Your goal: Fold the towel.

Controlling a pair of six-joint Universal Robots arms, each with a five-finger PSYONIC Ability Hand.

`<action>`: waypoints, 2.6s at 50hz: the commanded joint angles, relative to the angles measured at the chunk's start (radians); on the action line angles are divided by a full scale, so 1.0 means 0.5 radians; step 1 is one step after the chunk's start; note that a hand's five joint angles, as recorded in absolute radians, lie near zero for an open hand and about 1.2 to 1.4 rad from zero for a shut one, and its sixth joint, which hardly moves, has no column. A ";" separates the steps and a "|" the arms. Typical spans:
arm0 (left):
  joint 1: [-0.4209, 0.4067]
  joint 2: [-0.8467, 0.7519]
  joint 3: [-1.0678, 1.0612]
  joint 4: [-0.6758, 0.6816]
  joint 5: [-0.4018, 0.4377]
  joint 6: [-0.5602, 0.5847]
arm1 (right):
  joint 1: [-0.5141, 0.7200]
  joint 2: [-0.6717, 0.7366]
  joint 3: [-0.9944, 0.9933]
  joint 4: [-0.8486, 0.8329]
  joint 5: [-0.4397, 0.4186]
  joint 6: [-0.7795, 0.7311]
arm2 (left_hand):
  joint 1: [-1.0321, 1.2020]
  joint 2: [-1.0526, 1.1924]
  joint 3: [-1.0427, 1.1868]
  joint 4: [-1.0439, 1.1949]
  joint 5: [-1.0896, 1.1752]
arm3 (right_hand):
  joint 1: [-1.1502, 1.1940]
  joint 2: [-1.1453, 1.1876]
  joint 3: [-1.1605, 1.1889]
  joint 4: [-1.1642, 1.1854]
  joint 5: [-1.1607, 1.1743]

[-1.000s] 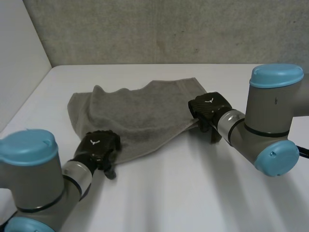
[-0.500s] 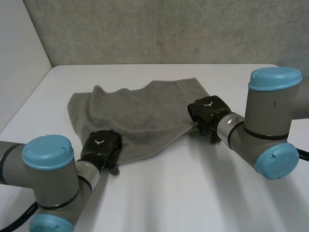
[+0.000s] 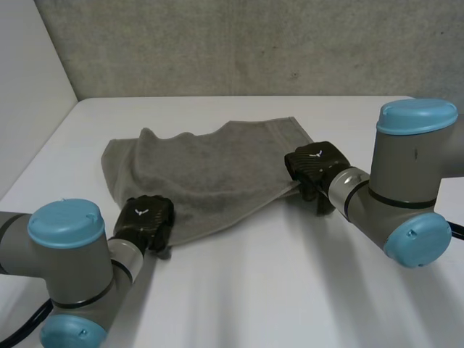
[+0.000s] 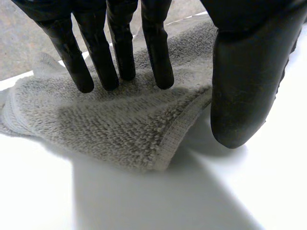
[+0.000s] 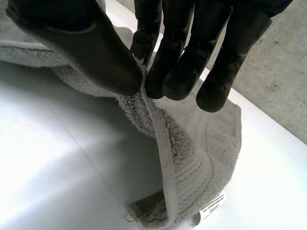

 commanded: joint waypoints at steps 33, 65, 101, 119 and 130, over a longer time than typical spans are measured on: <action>0.403 0.231 0.048 0.092 0.092 0.033 | -0.039 -0.146 -0.020 0.008 0.000 0.024 | 1.733 1.751 1.749 1.750 1.733 | 0.177 0.123 0.138 0.124 0.106; 0.563 0.782 0.662 -0.322 0.558 0.109 | -0.137 -0.436 -0.866 0.575 -0.172 -0.126 | 1.733 1.751 1.749 1.750 1.733 | 0.177 0.123 0.138 0.124 0.106; 0.615 0.023 1.923 -0.165 0.571 0.146 | -0.183 0.403 -2.134 0.352 0.012 -0.348 | 1.733 1.751 1.749 1.750 1.733 | 0.177 0.123 0.138 0.124 0.106; 0.689 -0.161 0.607 0.322 0.930 0.480 | -0.220 0.433 -0.834 0.349 -0.199 -0.366 | 1.733 1.751 1.749 1.750 1.733 | 0.177 0.123 0.138 0.124 0.106; 0.689 -0.219 0.355 0.344 0.927 0.726 | -0.232 0.286 -0.217 0.134 -0.187 -0.455 | 1.733 1.751 1.749 1.750 1.733 | 0.177 0.123 0.138 0.124 0.106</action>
